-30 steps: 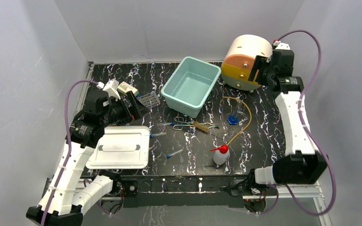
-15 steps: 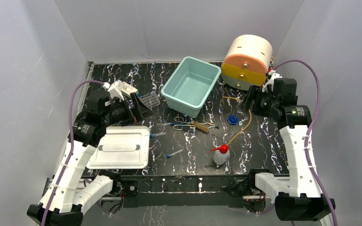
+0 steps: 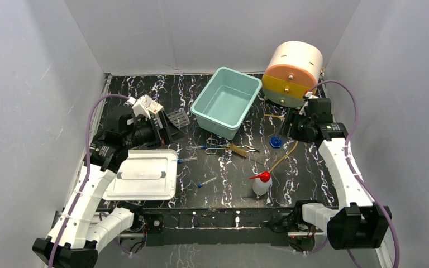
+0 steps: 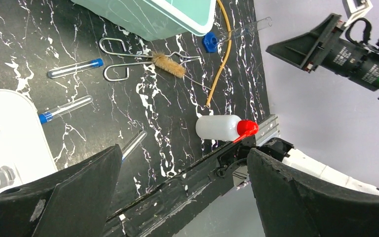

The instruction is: Organize the chemistry lab equipment

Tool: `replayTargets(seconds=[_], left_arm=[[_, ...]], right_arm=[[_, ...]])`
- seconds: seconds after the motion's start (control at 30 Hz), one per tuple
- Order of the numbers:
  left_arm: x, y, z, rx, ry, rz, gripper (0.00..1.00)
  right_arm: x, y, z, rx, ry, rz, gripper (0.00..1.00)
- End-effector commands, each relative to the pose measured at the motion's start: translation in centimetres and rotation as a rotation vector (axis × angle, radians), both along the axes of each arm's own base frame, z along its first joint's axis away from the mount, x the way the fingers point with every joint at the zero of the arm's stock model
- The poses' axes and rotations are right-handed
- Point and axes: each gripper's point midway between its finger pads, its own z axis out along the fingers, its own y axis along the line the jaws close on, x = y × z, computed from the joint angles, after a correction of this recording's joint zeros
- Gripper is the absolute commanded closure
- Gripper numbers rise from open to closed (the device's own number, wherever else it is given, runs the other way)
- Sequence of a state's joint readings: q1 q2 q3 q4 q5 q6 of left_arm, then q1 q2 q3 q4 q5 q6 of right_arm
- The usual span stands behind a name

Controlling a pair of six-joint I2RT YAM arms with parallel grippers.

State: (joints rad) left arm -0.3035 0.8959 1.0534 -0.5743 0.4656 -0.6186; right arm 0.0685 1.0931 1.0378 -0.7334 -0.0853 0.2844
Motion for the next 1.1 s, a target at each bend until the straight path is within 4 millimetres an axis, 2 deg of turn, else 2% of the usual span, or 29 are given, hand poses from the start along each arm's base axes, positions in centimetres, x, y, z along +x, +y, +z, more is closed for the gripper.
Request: replayTargets(seconds=[0.0, 0.13, 0.23, 0.33, 0.43, 0.73, 0.87, 0.97, 1.07], left_arm=[[-0.4, -0.8, -0.3, -0.028, 0.028, -0.046, 0.03], [-0.2, -0.8, -0.2, -0.028, 0.034, -0.040, 0.03], [0.0, -0.7, -0.5, -0.026, 0.043, -0.024, 0.03], [0.3, -0.8, -0.7, -0.027, 0.055, -0.016, 0.03], [0.6, -0.9, -0.7, -0.032, 0.064, -0.013, 0.04], [0.8, -1.0, -0.7, -0.042, 0.076, 0.004, 0.04], [0.7, -1.0, -0.6, -0.046, 0.075, 0.002, 0.04], [0.6, -1.0, -0.4, -0.050, 0.067, -0.004, 0.05], [0.3, -1.4, 0.1, -0.067, 0.057, -0.035, 0.05]], right_arm=[[4.3, 0.3, 1.0, -0.034, -0.149, -0.009, 0.29], [6.6, -0.6, 1.1, -0.110, -0.171, -0.046, 0.35], [7.7, -1.5, 0.9, -0.165, -0.169, -0.080, 0.40], [8.2, -1.4, 0.4, -0.179, -0.171, -0.067, 0.42], [8.6, -0.9, 0.0, -0.185, -0.164, -0.037, 0.47], [9.4, 0.5, 0.3, -0.166, -0.174, 0.035, 0.58], [9.8, 0.6, 0.5, -0.176, -0.178, 0.044, 0.69], [9.8, 0.9, 0.9, -0.168, -0.180, 0.054, 0.78], [9.0, 2.3, 1.9, -0.101, -0.172, 0.097, 0.80]])
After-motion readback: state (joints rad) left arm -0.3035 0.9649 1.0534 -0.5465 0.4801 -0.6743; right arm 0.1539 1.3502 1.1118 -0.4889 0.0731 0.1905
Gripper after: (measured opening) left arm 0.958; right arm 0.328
